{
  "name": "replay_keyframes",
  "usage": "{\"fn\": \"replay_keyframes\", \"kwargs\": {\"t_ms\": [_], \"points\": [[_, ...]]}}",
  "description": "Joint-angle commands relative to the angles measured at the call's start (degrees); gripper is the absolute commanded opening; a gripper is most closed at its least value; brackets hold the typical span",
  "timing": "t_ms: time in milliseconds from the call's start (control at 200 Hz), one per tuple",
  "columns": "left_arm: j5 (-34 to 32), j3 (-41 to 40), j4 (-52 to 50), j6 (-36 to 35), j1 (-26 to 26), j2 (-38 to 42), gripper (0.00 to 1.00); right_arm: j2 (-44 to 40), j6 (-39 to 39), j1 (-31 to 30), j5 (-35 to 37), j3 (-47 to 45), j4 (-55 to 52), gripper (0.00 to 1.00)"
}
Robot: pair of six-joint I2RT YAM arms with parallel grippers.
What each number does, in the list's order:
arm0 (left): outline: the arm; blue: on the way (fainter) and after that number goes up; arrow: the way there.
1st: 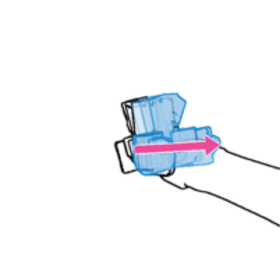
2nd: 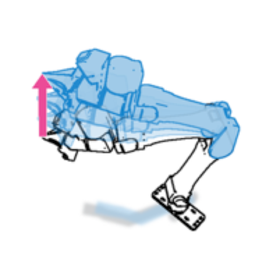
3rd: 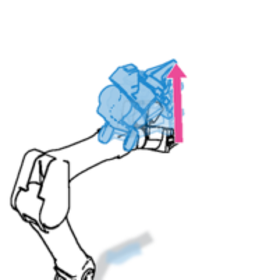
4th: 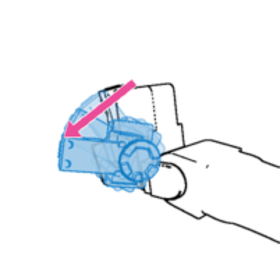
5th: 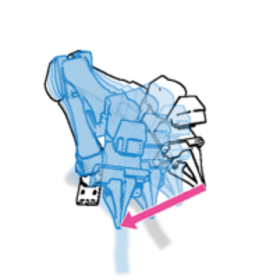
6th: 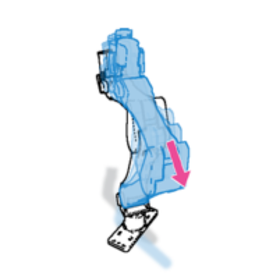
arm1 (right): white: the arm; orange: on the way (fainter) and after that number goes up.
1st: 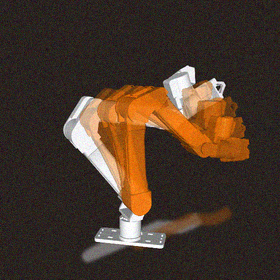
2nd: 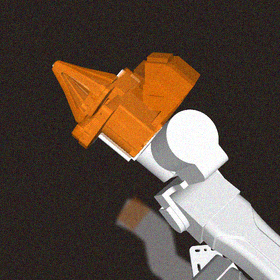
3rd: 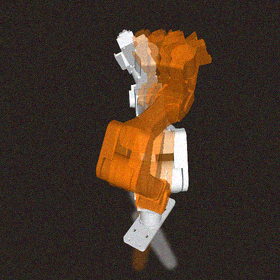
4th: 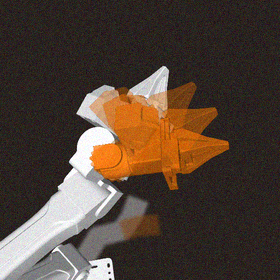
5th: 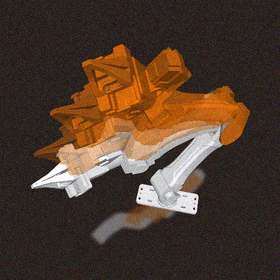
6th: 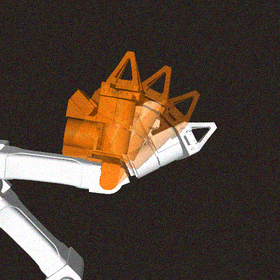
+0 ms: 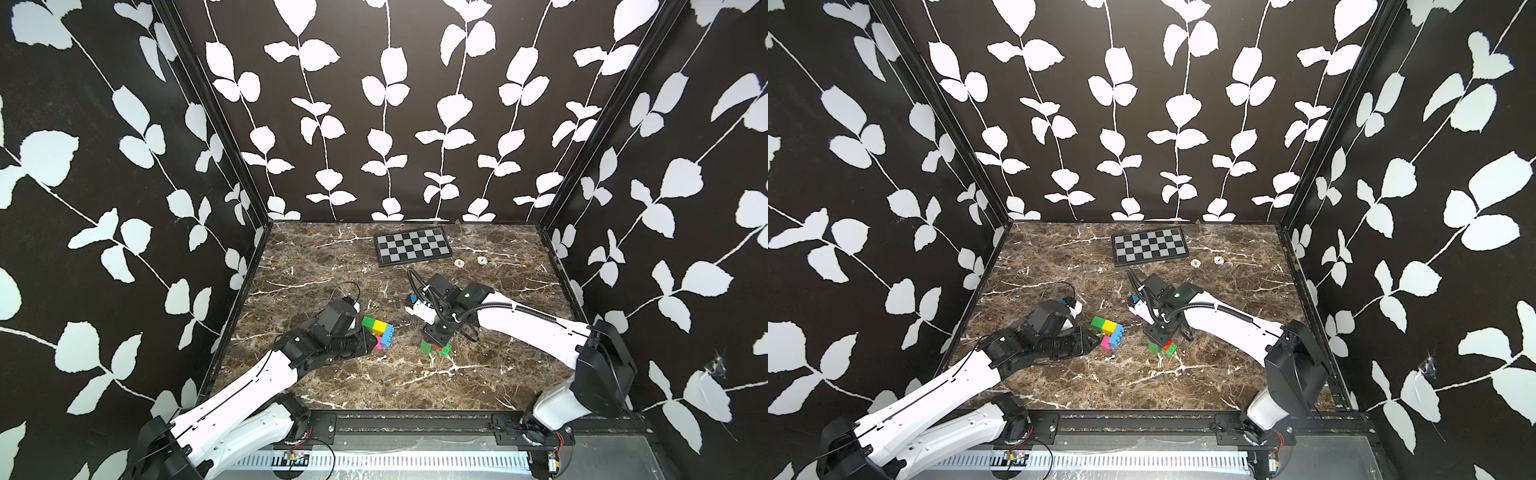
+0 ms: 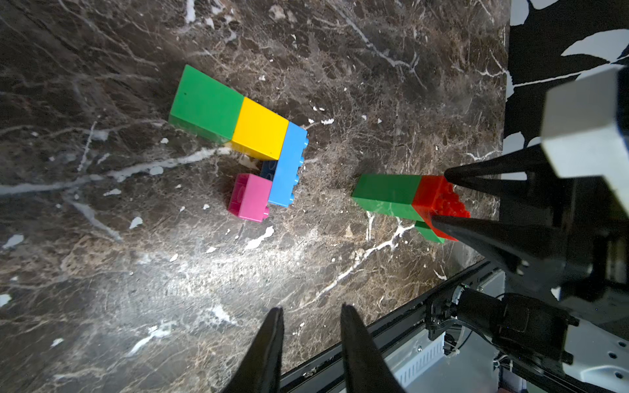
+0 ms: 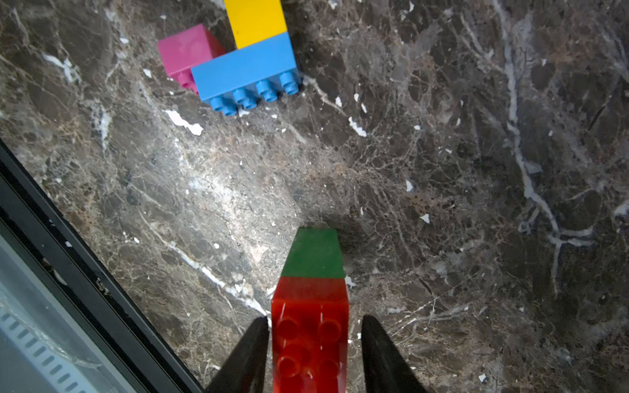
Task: Assemble the letter r with lego
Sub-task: Adjust the lego brick from the lego brick.
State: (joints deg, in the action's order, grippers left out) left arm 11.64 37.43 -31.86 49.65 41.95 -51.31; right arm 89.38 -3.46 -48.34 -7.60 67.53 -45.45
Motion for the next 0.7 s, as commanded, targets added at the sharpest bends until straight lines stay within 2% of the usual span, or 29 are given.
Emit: {"fn": "replay_keyframes", "kwargs": {"t_ms": [0,180,695], "points": [[0.3,-0.95,-0.58,-0.61,-0.31,0.82,0.32,0.68,-0.91,-0.18,0.56,2.25,-1.23,0.42],[0.28,-0.87,-0.58,-0.63,-0.29,0.72,0.32,1.17,-1.11,-0.26,0.6,2.43,-1.53,0.34],[0.7,-0.94,-0.14,-1.13,-0.32,-0.19,0.32,3.85,-1.16,-0.62,1.2,2.55,-3.15,0.37]]}}
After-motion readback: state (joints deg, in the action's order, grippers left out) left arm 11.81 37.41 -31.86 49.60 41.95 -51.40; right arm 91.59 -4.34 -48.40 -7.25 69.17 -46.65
